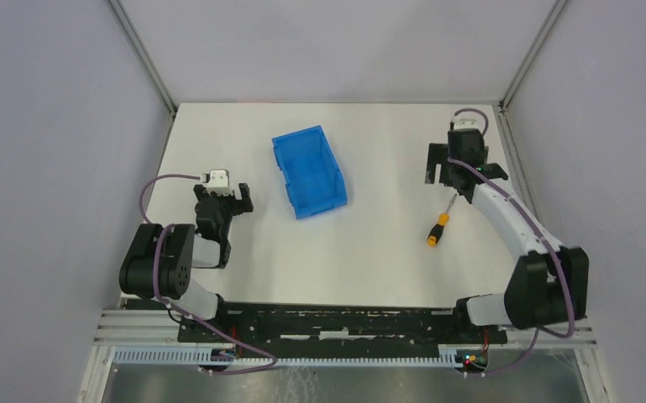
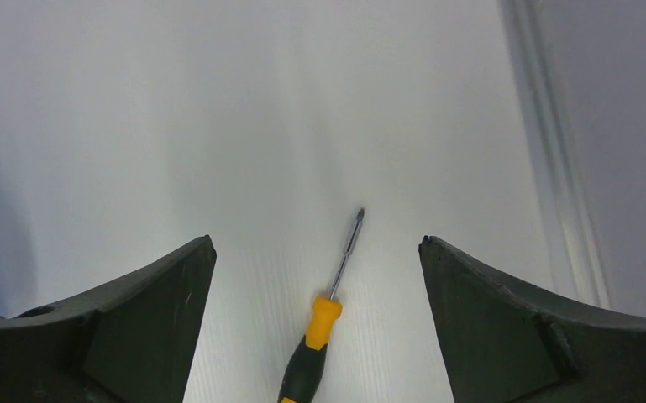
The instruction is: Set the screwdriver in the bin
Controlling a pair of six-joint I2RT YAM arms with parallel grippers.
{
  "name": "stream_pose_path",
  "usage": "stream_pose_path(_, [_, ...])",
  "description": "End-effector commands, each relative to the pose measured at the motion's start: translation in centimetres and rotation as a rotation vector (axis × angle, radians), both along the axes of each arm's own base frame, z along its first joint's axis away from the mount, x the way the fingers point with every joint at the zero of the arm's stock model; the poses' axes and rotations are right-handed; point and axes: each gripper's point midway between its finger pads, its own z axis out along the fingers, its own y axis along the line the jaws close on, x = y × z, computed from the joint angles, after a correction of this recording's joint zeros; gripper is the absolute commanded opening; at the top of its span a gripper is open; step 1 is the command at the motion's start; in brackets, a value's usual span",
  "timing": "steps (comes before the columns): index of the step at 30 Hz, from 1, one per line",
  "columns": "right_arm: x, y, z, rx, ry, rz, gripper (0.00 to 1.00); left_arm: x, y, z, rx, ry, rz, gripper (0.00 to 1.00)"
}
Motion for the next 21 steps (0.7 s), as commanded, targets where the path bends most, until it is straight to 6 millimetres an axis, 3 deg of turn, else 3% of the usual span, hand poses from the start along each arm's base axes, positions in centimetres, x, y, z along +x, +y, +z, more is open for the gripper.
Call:
stream_pose_path(1, [-4.2,0.7,-11.5,0.031,0.353,0.04,0.95,0.4,0.0,1.3,-0.023,-0.046,0.001,1.0])
stream_pose_path(4, [-5.4,0.7,-15.7,0.042,0.426,0.027,0.91,0.4,0.0,1.3,-0.023,-0.046,0.001,1.0])
stream_pose_path(6, [-6.1,1.1,-18.0,0.063,0.461,0.04,0.82,0.4,0.0,1.3,-0.023,-0.044,0.001,1.0])
stream_pose_path(9, [-7.1,2.0,-20.2,0.103,0.523,0.083,0.55,0.4,0.0,1.3,-0.023,-0.045,0.002,1.0])
stream_pose_path(11, [-7.5,2.1,-20.5,0.105,0.545,0.093,0.26,0.4,0.0,1.2,-0.023,-0.043,0.002,1.0])
stream_pose_path(13, [-6.7,2.1,-18.6,0.093,0.525,0.109,0.0,0.4,0.0,1.3,-0.023,-0.046,0.001,1.0])
stream_pose_path(19, [0.0,3.2,-4.3,0.051,0.435,0.239,0.0,0.4,0.0,1.3,-0.023,-0.044,0.001,1.0])
stream_pose_path(21, [1.2,3.7,-0.9,0.054,0.442,0.269,0.0,0.4,0.0,1.3,-0.023,-0.044,0.001,1.0])
